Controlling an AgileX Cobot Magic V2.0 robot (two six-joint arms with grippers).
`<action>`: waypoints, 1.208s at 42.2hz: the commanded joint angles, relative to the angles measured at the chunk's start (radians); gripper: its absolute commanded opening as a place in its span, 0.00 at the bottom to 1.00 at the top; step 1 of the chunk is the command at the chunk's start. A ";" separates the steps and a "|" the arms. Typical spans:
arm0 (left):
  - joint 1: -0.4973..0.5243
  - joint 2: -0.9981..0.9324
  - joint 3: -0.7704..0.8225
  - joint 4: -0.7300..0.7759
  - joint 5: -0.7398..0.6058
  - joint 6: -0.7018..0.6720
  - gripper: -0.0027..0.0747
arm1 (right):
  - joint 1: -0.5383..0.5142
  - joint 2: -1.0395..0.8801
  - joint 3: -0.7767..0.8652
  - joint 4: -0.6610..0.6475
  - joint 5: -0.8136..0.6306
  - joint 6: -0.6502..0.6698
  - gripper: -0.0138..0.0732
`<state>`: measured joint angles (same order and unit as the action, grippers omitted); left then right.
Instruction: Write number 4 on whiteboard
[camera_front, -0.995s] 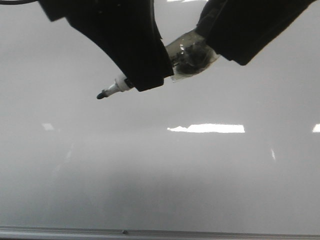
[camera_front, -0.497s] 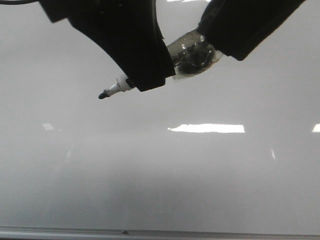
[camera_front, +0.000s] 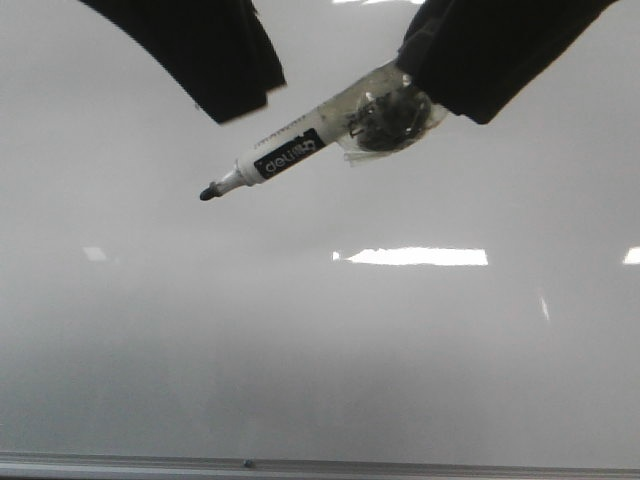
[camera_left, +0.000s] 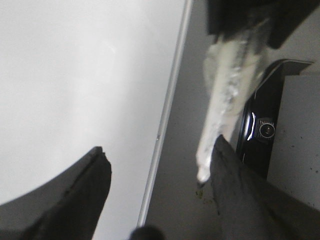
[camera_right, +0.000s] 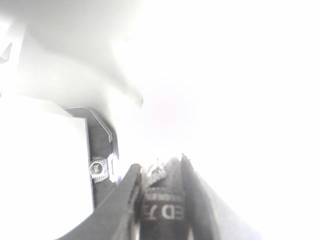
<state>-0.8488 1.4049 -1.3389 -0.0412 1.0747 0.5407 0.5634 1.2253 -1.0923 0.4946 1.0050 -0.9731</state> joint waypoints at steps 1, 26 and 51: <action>0.061 -0.089 -0.022 -0.034 -0.022 -0.039 0.59 | -0.025 -0.034 -0.032 0.010 -0.020 0.013 0.12; 0.404 -0.490 0.301 -0.123 -0.149 -0.201 0.59 | -0.318 -0.324 -0.026 -0.048 -0.002 0.480 0.08; 0.411 -0.506 0.318 -0.123 -0.198 -0.221 0.59 | -0.316 -0.499 0.263 -0.064 -0.220 0.627 0.09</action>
<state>-0.4399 0.9006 -0.9964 -0.1442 0.9426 0.3285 0.2503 0.7302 -0.8080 0.3986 0.9067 -0.3444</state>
